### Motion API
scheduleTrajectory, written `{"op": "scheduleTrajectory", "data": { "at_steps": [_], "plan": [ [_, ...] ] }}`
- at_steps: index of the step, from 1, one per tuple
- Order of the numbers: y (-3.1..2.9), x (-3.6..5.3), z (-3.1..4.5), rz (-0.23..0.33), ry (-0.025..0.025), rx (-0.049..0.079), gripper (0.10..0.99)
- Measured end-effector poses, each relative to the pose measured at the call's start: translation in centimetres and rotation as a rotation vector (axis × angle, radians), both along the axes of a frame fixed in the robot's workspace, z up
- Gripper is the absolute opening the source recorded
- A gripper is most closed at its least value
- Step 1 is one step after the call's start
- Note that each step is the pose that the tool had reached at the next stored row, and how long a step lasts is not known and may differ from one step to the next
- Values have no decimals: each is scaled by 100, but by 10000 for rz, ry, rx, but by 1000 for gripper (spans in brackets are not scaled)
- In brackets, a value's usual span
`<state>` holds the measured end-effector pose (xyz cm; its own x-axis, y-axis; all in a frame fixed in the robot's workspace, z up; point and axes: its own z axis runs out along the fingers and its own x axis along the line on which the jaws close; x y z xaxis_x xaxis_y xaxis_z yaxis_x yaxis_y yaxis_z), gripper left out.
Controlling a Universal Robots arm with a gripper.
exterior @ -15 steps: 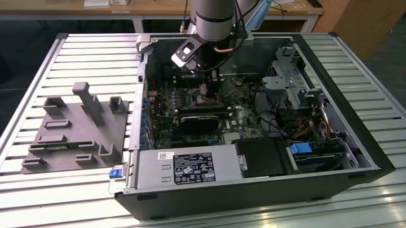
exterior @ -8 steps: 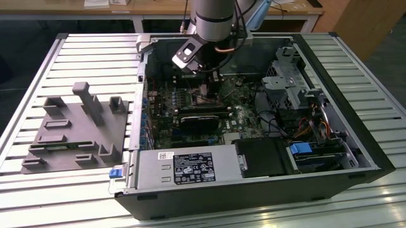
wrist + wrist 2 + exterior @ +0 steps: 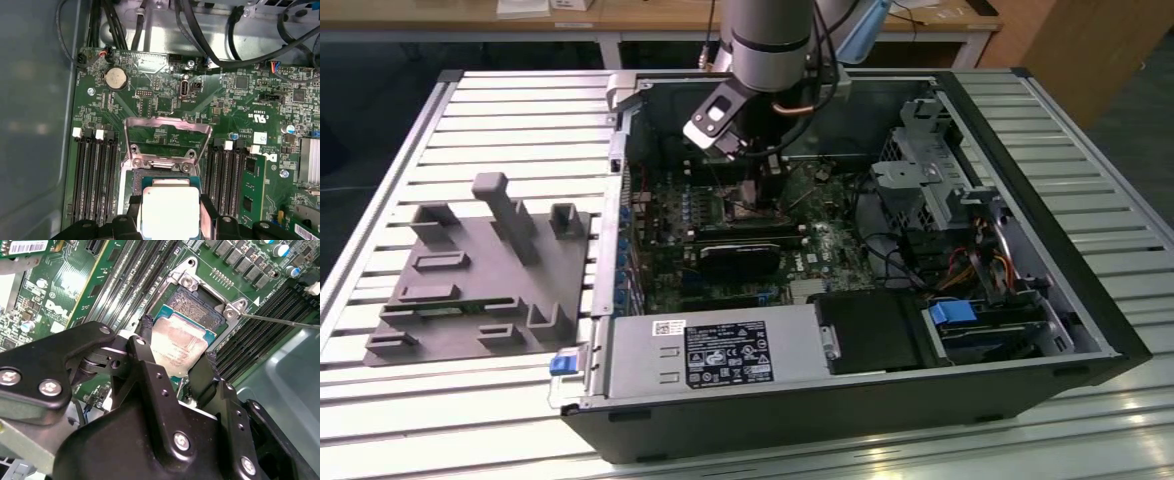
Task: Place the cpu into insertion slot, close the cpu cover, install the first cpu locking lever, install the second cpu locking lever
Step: 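Place the cpu into insertion slot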
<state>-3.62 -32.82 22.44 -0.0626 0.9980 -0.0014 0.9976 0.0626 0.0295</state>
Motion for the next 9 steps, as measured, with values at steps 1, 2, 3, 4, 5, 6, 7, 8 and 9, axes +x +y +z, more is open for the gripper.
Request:
{"op": "scheduleTrajectory", "data": {
  "at_steps": [1,2,3,4,5,6,7,8,9],
  "plan": [
    [1,-2,-6,-9,0,0,541],
    [3,-5,-9,-16,0,0,541],
    [3,-6,-9,-17,0,0,541],
    [3,-6,-9,-16,0,-1,541],
    [3,-6,-9,-16,0,0,541],
    [3,-6,-9,-16,0,0,541],
    [4,-6,-10,-16,0,0,541],
    [4,-6,-11,-18,0,1,541],
    [4,-8,-16,-27,-2,5,541]
  ]
}}
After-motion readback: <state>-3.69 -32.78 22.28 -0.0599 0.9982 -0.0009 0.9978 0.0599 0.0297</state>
